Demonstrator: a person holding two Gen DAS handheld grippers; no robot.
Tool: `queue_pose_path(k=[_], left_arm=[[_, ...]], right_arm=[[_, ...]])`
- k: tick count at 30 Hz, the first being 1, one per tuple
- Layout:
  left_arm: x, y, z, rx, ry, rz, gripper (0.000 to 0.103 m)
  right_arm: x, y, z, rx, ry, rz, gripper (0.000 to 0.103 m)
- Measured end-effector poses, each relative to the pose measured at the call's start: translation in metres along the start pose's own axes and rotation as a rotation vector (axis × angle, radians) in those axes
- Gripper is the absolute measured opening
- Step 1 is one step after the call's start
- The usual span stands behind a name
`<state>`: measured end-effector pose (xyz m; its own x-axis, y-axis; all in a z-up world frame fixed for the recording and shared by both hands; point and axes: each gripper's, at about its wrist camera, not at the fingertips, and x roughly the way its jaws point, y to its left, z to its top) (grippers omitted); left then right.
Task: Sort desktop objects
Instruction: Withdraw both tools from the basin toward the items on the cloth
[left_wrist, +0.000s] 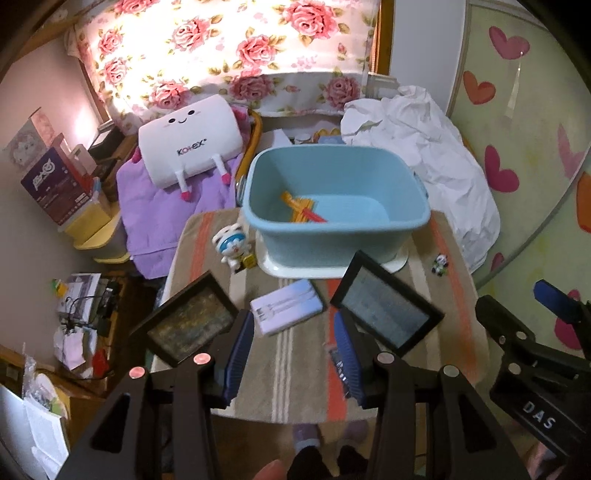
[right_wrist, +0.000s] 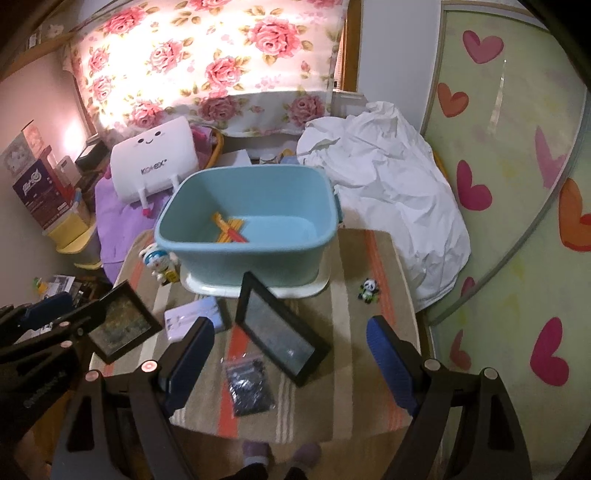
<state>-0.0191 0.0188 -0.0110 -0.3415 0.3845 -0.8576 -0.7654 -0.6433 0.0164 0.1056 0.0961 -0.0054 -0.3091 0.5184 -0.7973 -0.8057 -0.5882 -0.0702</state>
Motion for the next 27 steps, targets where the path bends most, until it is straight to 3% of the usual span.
queue_pose_path(k=[14, 17, 21, 27], left_arm=[[-0.009, 0.018, -0.03, 0.02, 0.027, 0.008, 0.054], [-0.006, 0.022, -0.032, 0.018, 0.03, 0.007, 0.061], [0.007, 0.023, -0.036, 0.036, 0.03, 0.006, 0.078], [0.049, 0.035, -0.049, 0.016, 0.058, -0.03, 0.081]], right_arm=[[-0.011, 0.032, -0.036, -0.018, 0.039, 0.032, 0.088], [-0.008, 0.034, -0.037, -0.023, 0.031, 0.02, 0.088], [0.001, 0.033, -0.042, -0.025, -0.006, 0.011, 0.088], [0.046, 0.03, -0.068, -0.026, 0.029, 0.018, 0.091]])
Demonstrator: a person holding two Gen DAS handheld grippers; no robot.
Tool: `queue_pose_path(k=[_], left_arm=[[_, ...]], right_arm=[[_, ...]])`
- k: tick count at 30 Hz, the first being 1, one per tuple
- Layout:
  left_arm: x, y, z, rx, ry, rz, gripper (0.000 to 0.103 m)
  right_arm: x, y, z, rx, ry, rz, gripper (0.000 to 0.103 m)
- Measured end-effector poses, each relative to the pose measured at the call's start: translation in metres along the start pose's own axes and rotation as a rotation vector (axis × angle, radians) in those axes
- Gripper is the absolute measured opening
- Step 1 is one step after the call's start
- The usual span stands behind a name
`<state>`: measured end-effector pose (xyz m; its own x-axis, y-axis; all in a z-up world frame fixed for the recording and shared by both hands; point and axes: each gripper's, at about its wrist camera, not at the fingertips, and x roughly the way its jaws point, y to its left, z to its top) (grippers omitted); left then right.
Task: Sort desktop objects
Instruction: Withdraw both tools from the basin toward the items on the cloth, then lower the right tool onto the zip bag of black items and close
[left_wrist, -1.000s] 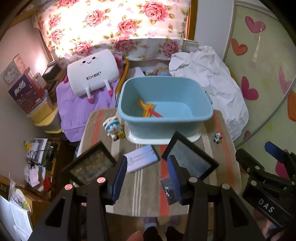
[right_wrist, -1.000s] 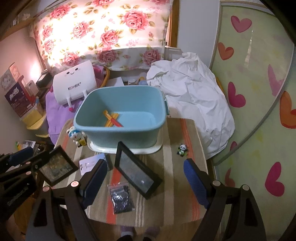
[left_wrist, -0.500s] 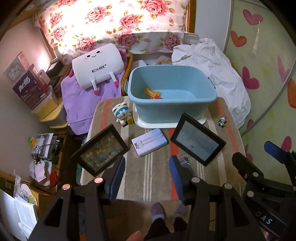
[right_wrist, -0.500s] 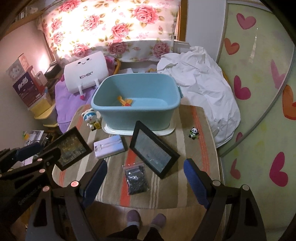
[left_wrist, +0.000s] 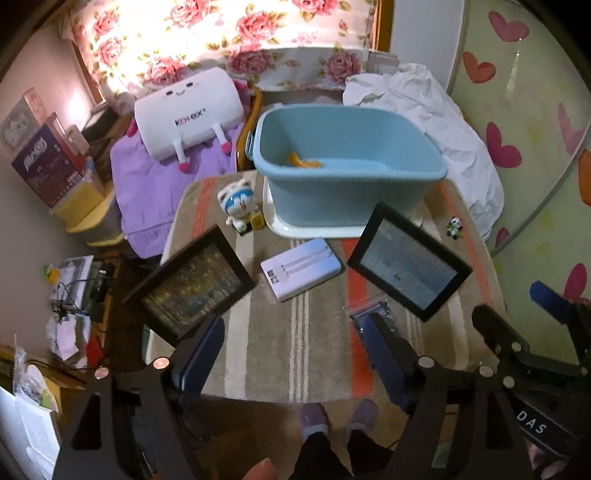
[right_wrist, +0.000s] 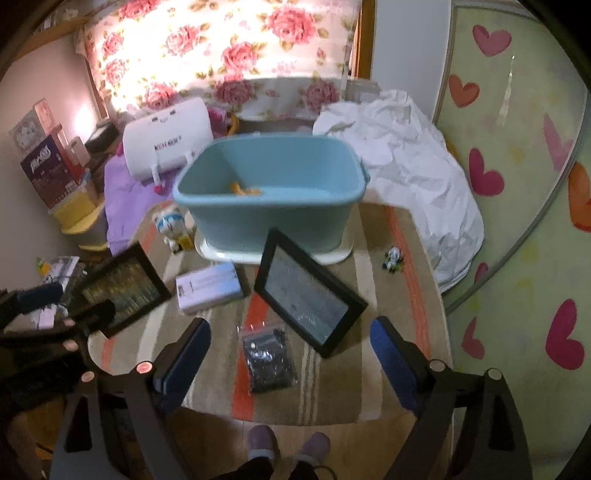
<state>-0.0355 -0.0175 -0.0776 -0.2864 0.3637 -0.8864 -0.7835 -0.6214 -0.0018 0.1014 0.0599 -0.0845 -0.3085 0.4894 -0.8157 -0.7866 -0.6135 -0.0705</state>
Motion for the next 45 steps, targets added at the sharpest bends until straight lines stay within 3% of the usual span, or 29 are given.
queue_pose_path(k=[8, 19, 25, 33, 45], left_arm=[[0.057, 0.021, -0.018, -0.001, 0.05, 0.008, 0.081], [0.104, 0.025, -0.032, 0.024, 0.092, -0.002, 0.081], [0.114, 0.03, -0.039, 0.024, 0.098, 0.0, 0.081], [0.125, 0.037, -0.044, 0.02, 0.12, 0.002, 0.081], [0.113, 0.05, -0.028, -0.016, 0.081, 0.003, 0.081]], right_arm=[[0.069, 0.001, -0.04, -0.02, 0.07, 0.014, 0.091], [0.127, 0.007, -0.073, 0.011, 0.127, 0.039, 0.091], [0.151, 0.018, -0.08, -0.03, 0.088, 0.04, 0.091], [0.199, 0.036, -0.094, -0.064, 0.137, 0.037, 0.091], [0.215, 0.038, -0.096, -0.085, 0.134, 0.038, 0.091]])
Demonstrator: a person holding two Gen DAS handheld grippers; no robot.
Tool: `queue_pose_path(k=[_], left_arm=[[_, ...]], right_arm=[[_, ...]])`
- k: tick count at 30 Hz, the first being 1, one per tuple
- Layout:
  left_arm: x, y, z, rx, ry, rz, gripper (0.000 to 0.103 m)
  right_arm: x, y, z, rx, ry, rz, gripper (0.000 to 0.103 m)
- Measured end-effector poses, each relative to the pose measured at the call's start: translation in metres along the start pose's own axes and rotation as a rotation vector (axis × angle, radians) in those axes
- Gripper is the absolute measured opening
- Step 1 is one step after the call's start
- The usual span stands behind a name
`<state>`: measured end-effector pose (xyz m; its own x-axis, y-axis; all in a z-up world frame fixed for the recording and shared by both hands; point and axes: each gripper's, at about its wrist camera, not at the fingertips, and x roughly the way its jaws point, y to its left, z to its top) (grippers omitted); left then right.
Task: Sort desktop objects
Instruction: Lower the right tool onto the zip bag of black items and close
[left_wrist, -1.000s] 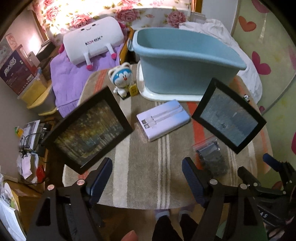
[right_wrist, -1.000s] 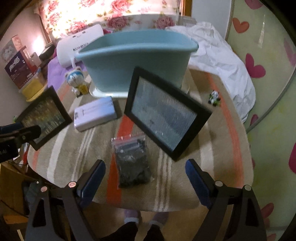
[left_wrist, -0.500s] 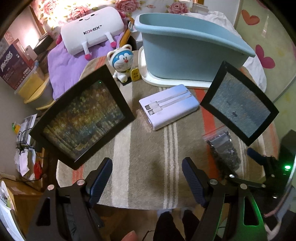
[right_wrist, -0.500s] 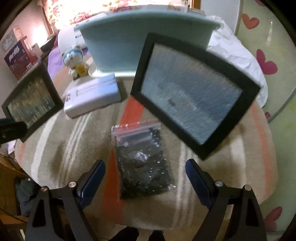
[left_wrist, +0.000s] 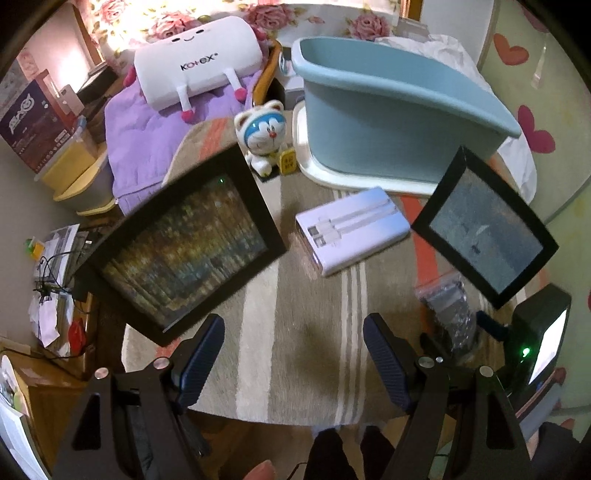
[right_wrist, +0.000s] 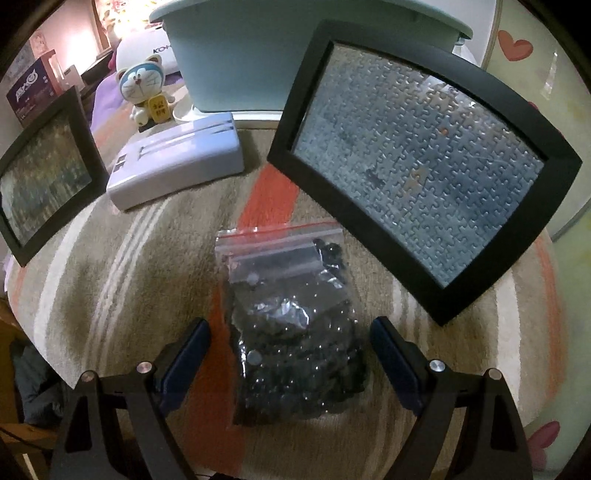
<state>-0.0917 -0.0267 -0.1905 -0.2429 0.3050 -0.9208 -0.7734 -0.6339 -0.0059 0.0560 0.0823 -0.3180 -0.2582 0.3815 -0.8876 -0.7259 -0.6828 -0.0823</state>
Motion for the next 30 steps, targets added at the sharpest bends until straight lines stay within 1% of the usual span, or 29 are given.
queue_pose_path(k=[6, 8, 10, 14, 18, 19, 20, 22, 23, 25, 26, 28, 30], left_arm=[[-0.004, -0.001, 0.004, 0.002, -0.011, 0.002, 0.081], [-0.003, -0.001, 0.004, 0.005, -0.007, 0.005, 0.081], [-0.001, -0.002, 0.004, 0.01, -0.001, 0.009, 0.081], [0.001, -0.004, 0.002, 0.017, 0.004, 0.015, 0.081], [0.001, -0.004, 0.002, 0.021, 0.005, 0.017, 0.081], [0.001, -0.004, 0.002, 0.022, 0.005, 0.017, 0.081], [0.001, -0.004, 0.001, 0.023, 0.005, 0.018, 0.081], [0.001, -0.005, 0.001, 0.027, 0.005, 0.019, 0.081], [0.001, -0.005, 0.001, 0.028, 0.005, 0.02, 0.081], [0.0, -0.005, 0.001, 0.029, 0.004, 0.02, 0.081], [-0.001, -0.005, 0.001, 0.029, 0.003, 0.02, 0.081], [-0.001, -0.005, 0.001, 0.031, 0.002, 0.022, 0.081], [-0.001, -0.005, 0.002, 0.031, 0.001, 0.025, 0.081]], right_arm=[[-0.001, 0.006, 0.0, 0.003, -0.002, -0.003, 0.091], [-0.002, 0.007, 0.0, 0.004, -0.002, -0.003, 0.089], [-0.003, 0.008, 0.001, 0.008, -0.005, -0.004, 0.084], [-0.006, 0.007, 0.002, 0.021, -0.006, 0.001, 0.078], [-0.011, 0.005, 0.002, 0.024, -0.016, 0.005, 0.066], [-0.012, 0.005, 0.003, 0.021, -0.018, 0.007, 0.061], [-0.013, 0.006, 0.003, 0.019, -0.021, 0.008, 0.059], [-0.017, 0.005, 0.003, 0.016, -0.025, 0.012, 0.048], [-0.018, 0.005, 0.004, 0.016, -0.026, 0.014, 0.045], [-0.02, 0.006, 0.005, 0.011, -0.028, 0.017, 0.036], [-0.022, 0.006, 0.006, 0.009, -0.029, 0.019, 0.034], [-0.024, 0.005, 0.007, 0.01, -0.03, 0.021, 0.026], [-0.027, 0.006, 0.008, 0.01, -0.032, 0.021, 0.023]])
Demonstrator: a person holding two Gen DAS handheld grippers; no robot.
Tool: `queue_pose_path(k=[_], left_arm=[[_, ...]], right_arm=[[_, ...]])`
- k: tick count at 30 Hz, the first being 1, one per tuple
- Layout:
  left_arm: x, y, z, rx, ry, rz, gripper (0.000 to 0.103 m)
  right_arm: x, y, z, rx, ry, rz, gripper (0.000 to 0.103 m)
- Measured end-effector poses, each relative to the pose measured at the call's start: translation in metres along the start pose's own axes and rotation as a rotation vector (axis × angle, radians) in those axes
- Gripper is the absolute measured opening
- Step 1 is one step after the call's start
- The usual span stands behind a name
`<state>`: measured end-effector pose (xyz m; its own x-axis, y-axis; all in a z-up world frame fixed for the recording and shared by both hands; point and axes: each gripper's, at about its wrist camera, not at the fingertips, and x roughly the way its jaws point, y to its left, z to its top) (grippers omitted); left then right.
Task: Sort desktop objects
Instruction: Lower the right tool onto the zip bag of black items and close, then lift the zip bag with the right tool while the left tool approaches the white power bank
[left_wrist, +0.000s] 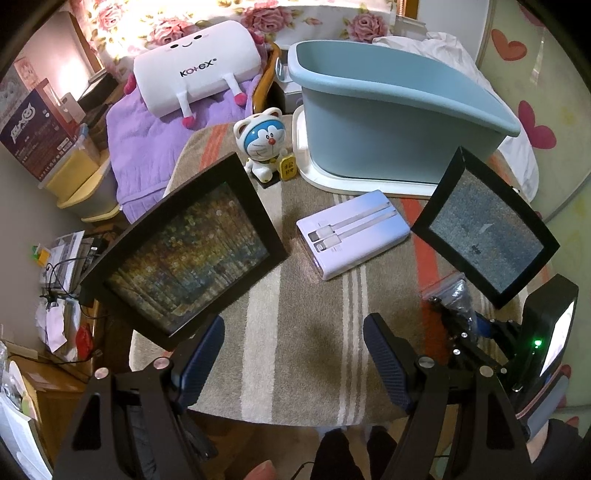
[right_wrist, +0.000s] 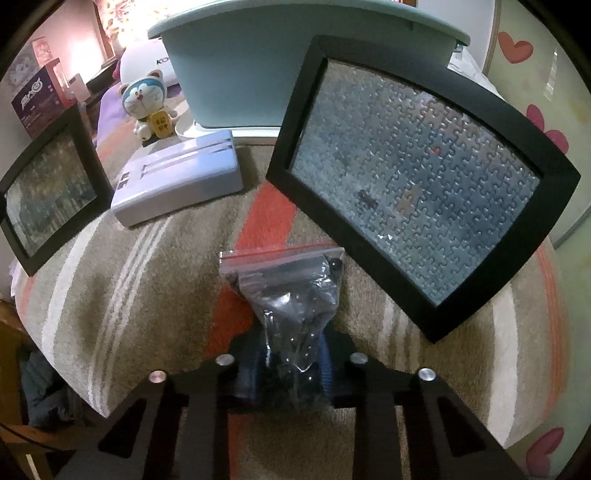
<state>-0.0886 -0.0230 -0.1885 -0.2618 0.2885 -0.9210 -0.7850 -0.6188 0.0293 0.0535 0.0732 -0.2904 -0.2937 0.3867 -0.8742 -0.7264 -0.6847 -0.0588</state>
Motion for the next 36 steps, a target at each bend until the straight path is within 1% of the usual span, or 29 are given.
queue_pose_path(k=[7, 12, 18, 20, 23, 29, 34, 36], left_arm=[[0.0, 0.002, 0.001, -0.001, 0.001, 0.006, 0.081], [0.003, 0.0, 0.001, 0.007, 0.003, 0.009, 0.081], [0.015, -0.008, 0.006, 0.041, 0.003, 0.012, 0.081], [0.02, -0.012, 0.009, 0.055, -0.003, 0.009, 0.081], [0.029, -0.019, 0.015, 0.088, -0.006, 0.015, 0.081], [0.054, -0.031, 0.025, 0.159, 0.02, 0.02, 0.081], [0.069, -0.045, 0.039, 0.274, 0.043, 0.007, 0.081], [0.074, -0.049, 0.044, 0.318, 0.043, 0.015, 0.081]], right_arm=[[-0.015, 0.004, 0.006, -0.003, -0.02, -0.003, 0.013], [-0.029, 0.003, 0.011, 0.004, -0.029, -0.008, 0.012], [-0.044, -0.004, 0.014, 0.008, -0.051, -0.013, 0.012], [-0.042, -0.01, 0.013, 0.008, -0.058, -0.013, 0.012], [-0.043, -0.012, 0.021, 0.009, -0.065, -0.011, 0.012], [-0.062, -0.016, 0.029, 0.023, -0.068, -0.004, 0.012], [-0.077, -0.02, 0.038, 0.016, -0.068, -0.007, 0.012], [-0.083, -0.022, 0.043, 0.01, -0.068, -0.011, 0.012]])
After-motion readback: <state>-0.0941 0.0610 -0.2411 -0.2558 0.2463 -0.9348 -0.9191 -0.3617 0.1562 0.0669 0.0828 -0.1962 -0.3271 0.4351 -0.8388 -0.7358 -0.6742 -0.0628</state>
